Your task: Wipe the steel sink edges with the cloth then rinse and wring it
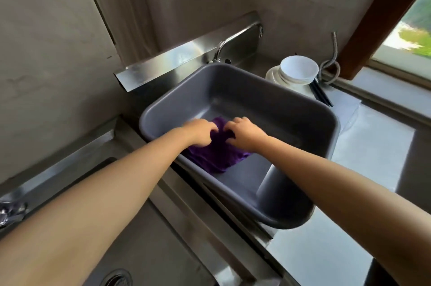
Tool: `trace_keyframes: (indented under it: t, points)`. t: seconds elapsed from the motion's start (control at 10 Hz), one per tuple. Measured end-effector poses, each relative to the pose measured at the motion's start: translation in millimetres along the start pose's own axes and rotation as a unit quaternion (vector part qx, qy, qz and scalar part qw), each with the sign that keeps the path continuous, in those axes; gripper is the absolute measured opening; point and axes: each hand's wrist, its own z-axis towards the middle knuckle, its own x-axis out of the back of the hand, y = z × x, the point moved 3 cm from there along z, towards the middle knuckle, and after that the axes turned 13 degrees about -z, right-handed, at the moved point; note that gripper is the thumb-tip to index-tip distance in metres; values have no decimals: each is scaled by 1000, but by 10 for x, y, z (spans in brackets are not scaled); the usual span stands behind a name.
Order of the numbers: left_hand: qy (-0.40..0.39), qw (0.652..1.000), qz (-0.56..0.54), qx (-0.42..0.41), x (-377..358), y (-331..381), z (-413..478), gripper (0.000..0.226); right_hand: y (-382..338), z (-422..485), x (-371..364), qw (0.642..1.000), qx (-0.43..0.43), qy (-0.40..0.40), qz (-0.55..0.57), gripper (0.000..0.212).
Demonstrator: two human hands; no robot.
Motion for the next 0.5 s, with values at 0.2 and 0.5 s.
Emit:
trace_keyframes:
  t: [0.2, 0.5]
  points:
    - [-205, 972, 118, 18, -239, -2, 15, 79, -29, -51, -173, 993, 44, -87, -65, 66]
    - [-155, 983, 93, 36, -46, 131, -120, 67, 33, -119, 76, 993, 16, -118, -4, 71]
